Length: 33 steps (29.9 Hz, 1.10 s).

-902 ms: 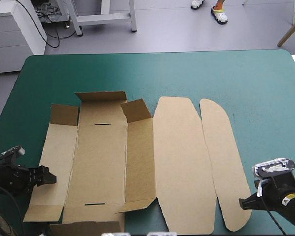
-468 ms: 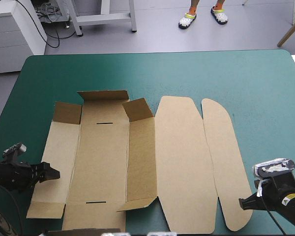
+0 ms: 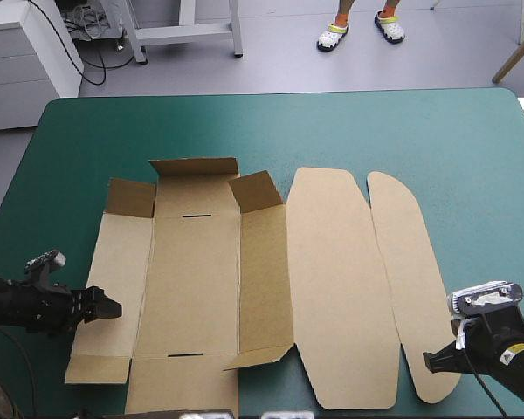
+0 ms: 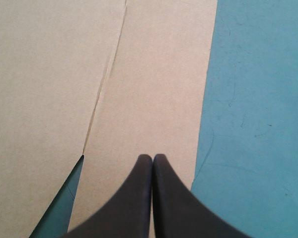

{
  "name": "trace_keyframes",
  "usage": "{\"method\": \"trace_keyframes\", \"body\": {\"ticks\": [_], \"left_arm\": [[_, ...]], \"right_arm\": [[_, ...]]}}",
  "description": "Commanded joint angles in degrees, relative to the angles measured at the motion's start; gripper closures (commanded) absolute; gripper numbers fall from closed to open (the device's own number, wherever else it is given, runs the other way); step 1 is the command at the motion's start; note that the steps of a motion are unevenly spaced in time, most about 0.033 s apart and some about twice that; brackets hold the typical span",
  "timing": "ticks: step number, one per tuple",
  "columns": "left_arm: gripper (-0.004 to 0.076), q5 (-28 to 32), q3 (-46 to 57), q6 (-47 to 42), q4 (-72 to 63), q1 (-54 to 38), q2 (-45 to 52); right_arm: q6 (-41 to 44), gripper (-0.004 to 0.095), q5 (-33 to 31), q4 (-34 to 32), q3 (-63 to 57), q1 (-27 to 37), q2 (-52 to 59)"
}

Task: Fold the box

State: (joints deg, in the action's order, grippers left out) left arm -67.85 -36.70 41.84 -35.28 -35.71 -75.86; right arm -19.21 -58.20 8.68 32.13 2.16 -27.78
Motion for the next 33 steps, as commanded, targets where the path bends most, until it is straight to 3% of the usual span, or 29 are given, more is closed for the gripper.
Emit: {"method": "trace_keyframes", "body": {"ticks": [1,11,26,33], "left_arm": [[0.0213,-5.8,-0.9,-2.5,-3.0,1.1,1.0],[0.0213,-1.1,-0.9,-6.2,2.4,0.9,1.0],[0.0213,-2.8,-0.8,-7.7,-0.5,0.9,-4.0],[0.0213,-2.2,4.0,-3.4,-2.7,0.9,-5.1]], "right_arm": [[-0.6,0.0928,3.1,1.0,1.4,0.2,-0.5],[-0.8,0.0928,2.4,1.2,1.4,-1.0,-0.5],[-1.3,0.0928,2.4,1.2,1.4,-1.0,-0.5],[-1.3,0.0927,2.4,1.2,1.4,-1.0,-0.5]]}}
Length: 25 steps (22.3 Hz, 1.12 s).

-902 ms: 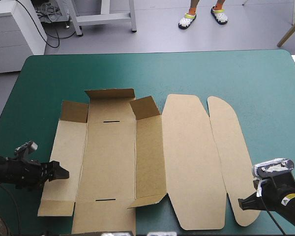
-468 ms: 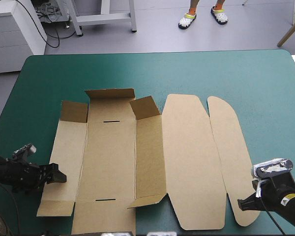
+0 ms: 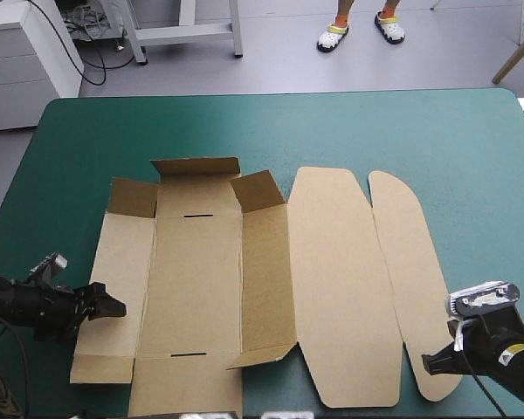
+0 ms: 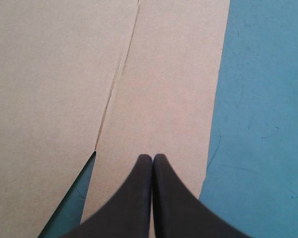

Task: Fold the box

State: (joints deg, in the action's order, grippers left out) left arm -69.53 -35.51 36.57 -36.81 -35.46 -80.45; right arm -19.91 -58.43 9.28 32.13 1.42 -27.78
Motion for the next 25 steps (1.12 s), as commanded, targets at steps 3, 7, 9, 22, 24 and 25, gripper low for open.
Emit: {"method": "trace_keyframes", "body": {"ticks": [3,7,9,22,24,25], "left_arm": [[0.0213,-0.6,4.3,3.7,-1.3,0.6,-0.5],[0.0213,-0.9,4.8,4.7,-3.1,0.6,-0.5],[0.0218,-1.0,4.8,4.7,-3.1,0.6,-0.5],[0.0734,-5.0,4.3,11.8,-3.0,0.6,-0.5],[0.0734,-5.0,4.2,11.8,-3.0,0.6,-0.5],[0.0734,-5.0,3.9,11.8,-3.1,0.6,-0.5]], "right_arm": [[-0.6,0.0928,2.6,0.7,1.4,-0.2,-0.5],[-0.7,0.0928,2.6,1.0,1.4,-0.2,-0.5],[-1.1,0.0928,2.6,1.8,1.4,-0.2,-0.5],[-1.2,0.0928,2.4,1.8,1.4,-0.2,-0.5],[-1.2,0.0927,2.4,1.8,1.4,-0.2,-0.5],[-1.2,0.0927,2.4,1.8,1.4,-0.2,-0.5]]}}
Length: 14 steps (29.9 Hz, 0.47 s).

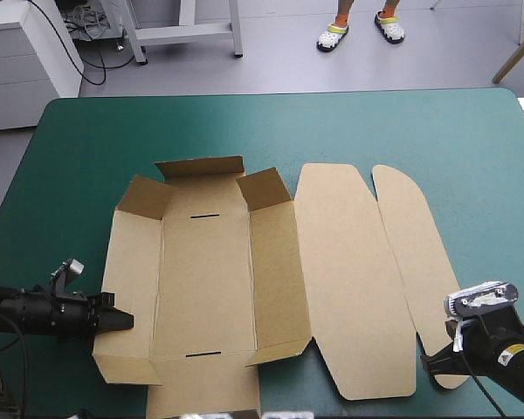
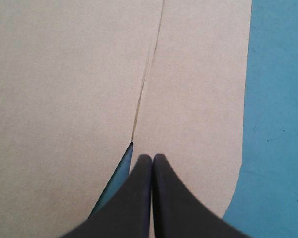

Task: Fold the box

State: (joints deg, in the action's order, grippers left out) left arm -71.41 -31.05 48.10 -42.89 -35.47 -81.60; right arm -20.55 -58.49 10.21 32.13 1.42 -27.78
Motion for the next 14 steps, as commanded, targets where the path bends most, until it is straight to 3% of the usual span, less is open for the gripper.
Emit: {"method": "trace_keyframes", "body": {"ticks": [1,9,14], "left_arm": [[0.0734,-3.1,-0.8,0.2,3.0,0.6,0.6],[0.0734,-3.1,-4.7,-0.4,2.0,0.7,0.7],[0.0734,-3.1,-10.0,-1.5,2.9,5.8,0.7]], "right_arm": [[-0.6,0.0928,2.5,0.9,1.4,-0.2,-0.5],[-0.8,0.0928,2.5,0.9,1.4,-0.2,-0.5],[-1.4,0.0928,2.6,0.8,1.4,-0.2,-0.5]]}}
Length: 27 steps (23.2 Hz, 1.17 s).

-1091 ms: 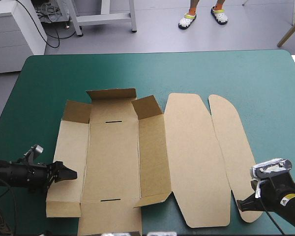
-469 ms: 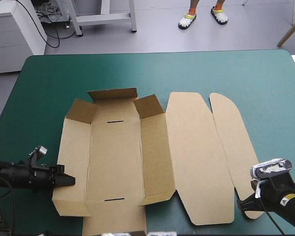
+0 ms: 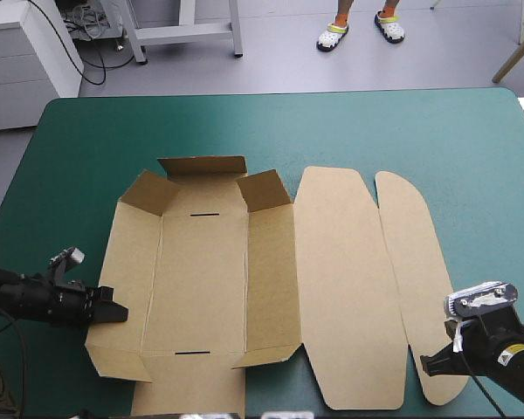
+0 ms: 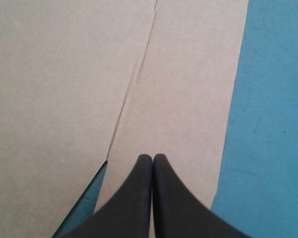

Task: Fold the box

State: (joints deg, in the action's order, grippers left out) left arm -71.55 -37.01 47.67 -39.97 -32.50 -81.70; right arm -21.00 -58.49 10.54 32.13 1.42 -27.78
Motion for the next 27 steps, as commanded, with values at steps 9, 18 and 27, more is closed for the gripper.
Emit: {"method": "trace_keyframes", "body": {"ticks": [9,18,27], "left_arm": [[0.0734,0.8,-25.2,-12.1,12.9,21.0,0.7],[0.0734,8.6,-40.8,-15.1,34.0,40.4,-1.7],[0.0734,27.6,-40.8,-15.1,50.5,56.9,-2.1]], "right_arm": [[-0.9,0.0928,2.0,0.4,1.4,-0.2,-0.5],[0.1,0.0927,1.1,0.4,1.4,-0.2,-0.5],[0.1,0.0927,0.9,0.5,1.4,-0.2,-0.5]]}}
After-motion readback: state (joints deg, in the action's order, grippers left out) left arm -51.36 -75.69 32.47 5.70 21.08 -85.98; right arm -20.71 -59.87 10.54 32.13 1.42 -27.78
